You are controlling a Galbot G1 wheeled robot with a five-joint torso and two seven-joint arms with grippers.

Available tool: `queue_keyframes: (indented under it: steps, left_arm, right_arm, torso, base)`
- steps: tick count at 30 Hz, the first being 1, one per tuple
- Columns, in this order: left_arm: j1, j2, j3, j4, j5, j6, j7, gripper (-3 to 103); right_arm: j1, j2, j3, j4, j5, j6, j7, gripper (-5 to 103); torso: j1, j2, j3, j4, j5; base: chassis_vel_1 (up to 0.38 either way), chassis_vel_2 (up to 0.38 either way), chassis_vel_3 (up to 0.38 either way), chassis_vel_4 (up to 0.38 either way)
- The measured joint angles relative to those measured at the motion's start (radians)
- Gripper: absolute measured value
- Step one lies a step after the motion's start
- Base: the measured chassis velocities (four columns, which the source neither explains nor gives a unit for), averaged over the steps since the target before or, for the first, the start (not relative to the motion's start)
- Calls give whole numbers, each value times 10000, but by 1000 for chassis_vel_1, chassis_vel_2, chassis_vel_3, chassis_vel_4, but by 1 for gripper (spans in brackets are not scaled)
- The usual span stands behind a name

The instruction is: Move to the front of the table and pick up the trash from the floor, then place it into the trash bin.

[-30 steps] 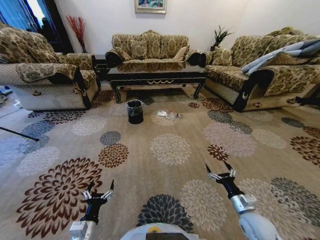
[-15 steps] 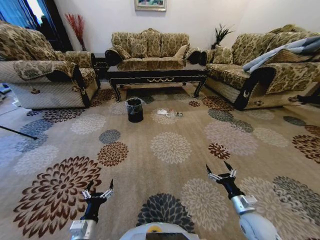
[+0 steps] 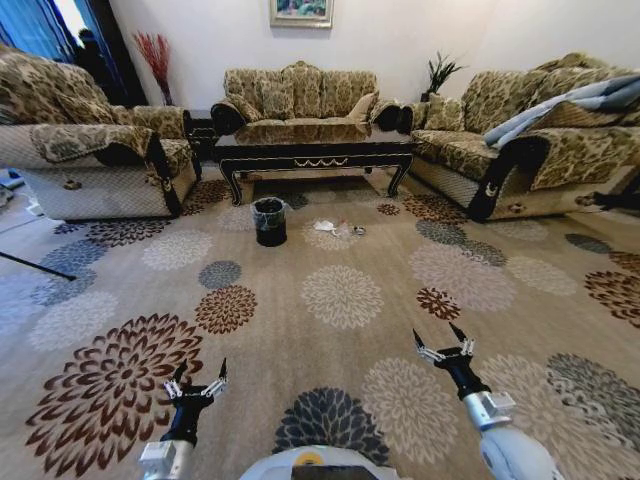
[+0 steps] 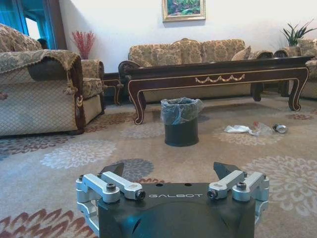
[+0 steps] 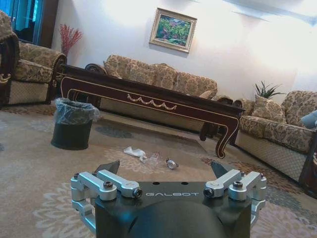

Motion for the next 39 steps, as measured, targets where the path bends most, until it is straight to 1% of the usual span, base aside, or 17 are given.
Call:
queue_keyframes:
  steps: [12, 30, 39]
  left_arm:
    - [1, -76, 195, 141, 147, -162, -15, 100]
    - [7, -78, 213, 183, 158, -237, -29, 100]
    - [-58, 52, 178, 107, 80, -190, -47, 100]
  right_arm:
    - [-32, -4, 45, -58, 2, 107, -143, 100]
    - [-64, 48, 6, -12, -19, 105, -151, 100]
    - [-54, 40, -2, -43, 32, 116, -268, 100]
  torso:
    - [0, 0, 35, 0, 0]
    - [-1, -1, 60, 0, 1]
    - [-1, -1, 67, 0, 0]
  base:
    - [-3, 2, 4, -4]
    - [-48, 50, 47, -46]
    - [-67, 47, 50, -51]
